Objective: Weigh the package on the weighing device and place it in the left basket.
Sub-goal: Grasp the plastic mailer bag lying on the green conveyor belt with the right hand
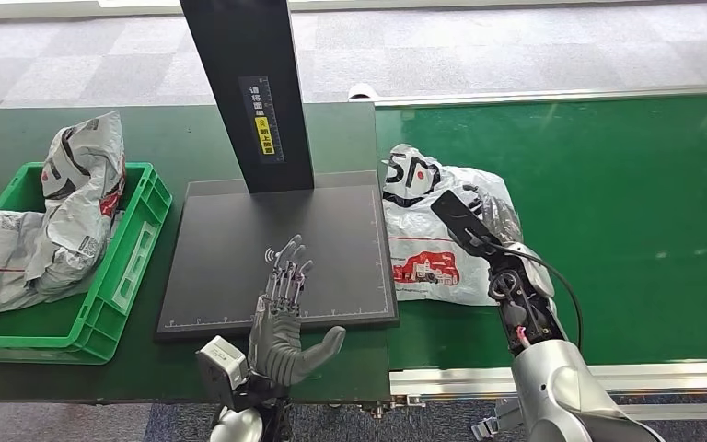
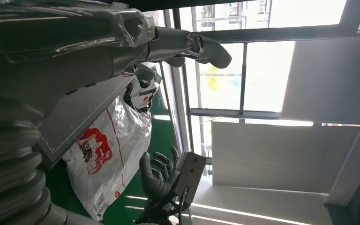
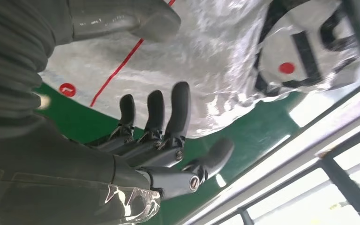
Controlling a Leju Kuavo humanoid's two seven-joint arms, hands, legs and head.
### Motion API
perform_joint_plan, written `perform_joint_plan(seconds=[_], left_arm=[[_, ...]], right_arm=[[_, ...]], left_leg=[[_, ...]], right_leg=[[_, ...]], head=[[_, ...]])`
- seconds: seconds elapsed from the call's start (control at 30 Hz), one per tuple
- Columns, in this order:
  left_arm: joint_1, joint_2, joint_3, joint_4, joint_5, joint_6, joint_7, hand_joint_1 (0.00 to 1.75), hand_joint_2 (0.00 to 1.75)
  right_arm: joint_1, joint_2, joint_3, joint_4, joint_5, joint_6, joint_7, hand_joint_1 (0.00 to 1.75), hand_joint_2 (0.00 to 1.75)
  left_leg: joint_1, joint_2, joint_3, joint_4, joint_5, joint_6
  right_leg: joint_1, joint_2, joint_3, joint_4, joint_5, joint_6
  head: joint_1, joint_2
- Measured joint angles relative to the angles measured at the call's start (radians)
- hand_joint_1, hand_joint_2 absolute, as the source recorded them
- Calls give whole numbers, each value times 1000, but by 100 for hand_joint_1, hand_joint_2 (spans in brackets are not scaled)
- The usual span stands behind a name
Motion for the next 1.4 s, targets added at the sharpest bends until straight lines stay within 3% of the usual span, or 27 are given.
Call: perform_joint_plan(seconds=[0.43, 0.6, 1.4], left_arm=[[-12, 5, -31, 17, 24, -30, -15, 0, 175], [-17, 8, -42, 21, 35, -34, -19, 0, 175], [-38, 17, -87, 72, 47, -87, -27, 0, 175]], right_arm=[[7, -94, 4, 88, -12, 18, 120, 0, 175], [14, -119, 3, 119, -18, 72, 167, 0, 175], [91, -144, -47, 180, -41, 146, 175, 0, 175]], left_leg=[[0, 0, -1, 0, 0, 0], [0, 0, -1, 0, 0, 0], [0, 0, -1, 0, 0, 0]], right_leg=[[0, 0, -1, 0, 0, 0], [0, 0, -1, 0, 0, 0], [0, 0, -1, 0, 0, 0]], head=[[0, 0], [0, 0], [0, 0]])
